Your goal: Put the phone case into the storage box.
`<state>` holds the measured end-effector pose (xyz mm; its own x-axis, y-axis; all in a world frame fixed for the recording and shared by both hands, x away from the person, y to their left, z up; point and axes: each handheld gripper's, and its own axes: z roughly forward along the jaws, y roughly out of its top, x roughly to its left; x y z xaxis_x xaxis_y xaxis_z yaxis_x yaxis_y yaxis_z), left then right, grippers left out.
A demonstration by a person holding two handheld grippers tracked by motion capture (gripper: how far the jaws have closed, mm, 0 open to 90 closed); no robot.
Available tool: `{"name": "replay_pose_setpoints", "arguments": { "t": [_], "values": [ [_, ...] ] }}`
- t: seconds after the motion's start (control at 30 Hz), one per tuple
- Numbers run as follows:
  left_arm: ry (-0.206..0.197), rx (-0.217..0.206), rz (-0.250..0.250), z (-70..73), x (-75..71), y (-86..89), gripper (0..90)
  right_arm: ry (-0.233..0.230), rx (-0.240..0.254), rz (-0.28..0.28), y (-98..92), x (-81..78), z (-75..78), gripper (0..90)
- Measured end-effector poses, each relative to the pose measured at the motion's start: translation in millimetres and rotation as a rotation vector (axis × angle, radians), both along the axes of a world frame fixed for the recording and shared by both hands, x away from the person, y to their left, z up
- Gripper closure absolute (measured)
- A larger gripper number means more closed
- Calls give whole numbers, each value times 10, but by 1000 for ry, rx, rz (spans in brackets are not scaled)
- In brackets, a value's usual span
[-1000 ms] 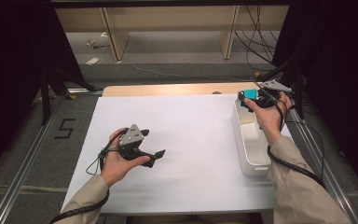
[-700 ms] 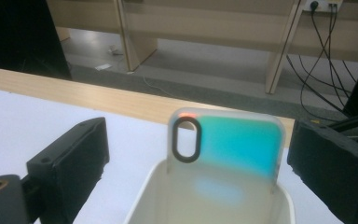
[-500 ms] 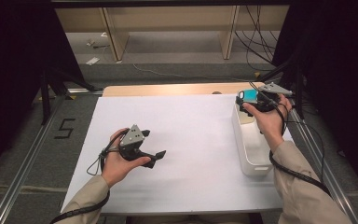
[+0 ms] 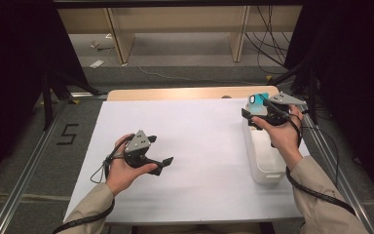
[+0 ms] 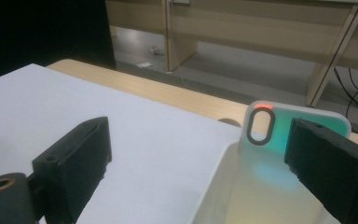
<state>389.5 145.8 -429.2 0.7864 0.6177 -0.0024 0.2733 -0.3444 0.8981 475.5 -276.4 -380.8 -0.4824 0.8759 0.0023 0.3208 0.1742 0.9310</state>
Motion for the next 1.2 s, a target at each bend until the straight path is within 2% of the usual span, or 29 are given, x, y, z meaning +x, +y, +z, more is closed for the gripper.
{"name": "replay_pose_setpoints", "arguments": {
  "t": [0.17, 0.57, 1.2],
  "values": [
    [-1, -2, 1, 4, 1, 6, 35, -8, -11, 41, -4, -119, 28, 105],
    [2, -3, 3, 0, 3, 3, 35, 10, -21, 125, -60, -425, -24, 129],
    [4, -4, 5, -2, 3, 6, 35, -5, -18, 187, -68, -645, -96, 135]
  ]
}}
